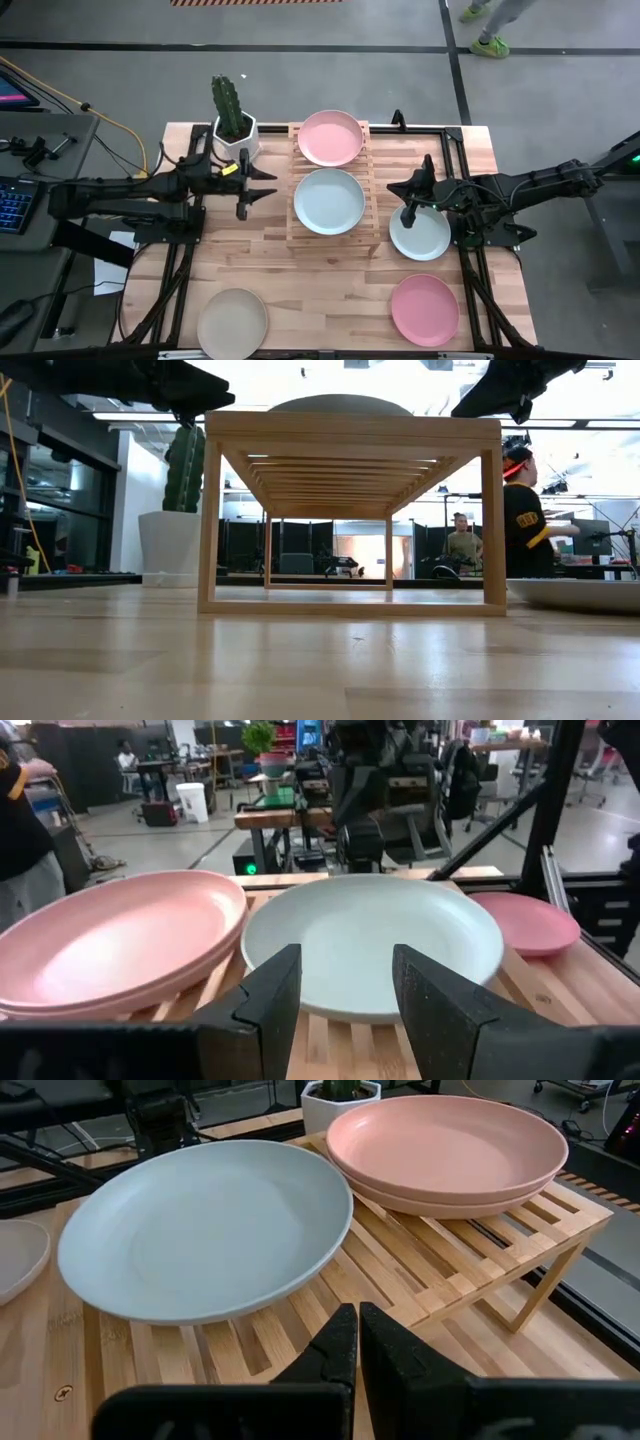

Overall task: Place and stack plates onto a shelf
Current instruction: Stack the blue plate on top of the blue plate on the shelf

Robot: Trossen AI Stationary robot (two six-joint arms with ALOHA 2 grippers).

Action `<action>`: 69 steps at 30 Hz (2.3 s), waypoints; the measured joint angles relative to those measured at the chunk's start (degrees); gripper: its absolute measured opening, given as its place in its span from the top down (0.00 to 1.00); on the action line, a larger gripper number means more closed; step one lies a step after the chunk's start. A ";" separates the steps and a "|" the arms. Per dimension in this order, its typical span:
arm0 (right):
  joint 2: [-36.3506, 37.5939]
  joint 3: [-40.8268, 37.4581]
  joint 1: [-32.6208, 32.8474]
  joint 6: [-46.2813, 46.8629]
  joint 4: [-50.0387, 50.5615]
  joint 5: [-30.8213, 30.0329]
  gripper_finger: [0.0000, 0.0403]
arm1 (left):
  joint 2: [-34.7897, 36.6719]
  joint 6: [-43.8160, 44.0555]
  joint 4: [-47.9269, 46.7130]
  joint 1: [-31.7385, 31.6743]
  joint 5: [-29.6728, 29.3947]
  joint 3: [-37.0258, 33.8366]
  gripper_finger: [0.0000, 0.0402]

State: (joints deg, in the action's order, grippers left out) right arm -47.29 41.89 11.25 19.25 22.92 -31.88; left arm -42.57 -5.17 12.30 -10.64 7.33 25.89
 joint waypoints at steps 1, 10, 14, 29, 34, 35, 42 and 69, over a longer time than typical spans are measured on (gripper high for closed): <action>0.00 0.00 0.00 0.16 -0.03 -0.56 1.00 | 0.00 0.02 -0.37 0.24 -0.03 0.00 0.63; 0.13 1.03 -5.77 16.00 12.49 -6.06 1.00 | 0.00 0.00 -0.33 1.08 -0.23 0.00 0.63; -0.19 1.03 -11.31 26.24 25.45 -5.36 1.00 | 0.00 -0.46 -0.37 1.08 -0.24 0.00 0.63; -9.26 -8.08 -18.51 33.06 31.56 6.95 0.60 | 0.00 -1.07 -0.48 1.06 -0.24 0.00 0.63; -9.29 -10.83 -18.23 31.14 31.01 15.58 0.52 | 0.00 -1.07 -0.53 1.06 -0.24 0.00 0.63; -9.29 -11.39 -18.21 30.78 31.09 16.14 0.51 | 0.00 -1.07 -0.51 1.06 -0.25 0.00 0.63; -9.27 -14.97 -18.38 30.65 29.68 16.03 0.51 | 0.00 -1.92 -0.50 1.06 -0.26 0.00 0.63; -9.38 -17.49 -18.38 34.95 27.23 17.77 0.68 | 0.00 -2.10 -0.46 1.06 -0.26 0.00 0.63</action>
State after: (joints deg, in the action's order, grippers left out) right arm -56.66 24.40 -7.14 54.19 50.15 -14.11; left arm -42.57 -7.27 11.84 -9.58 7.07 25.89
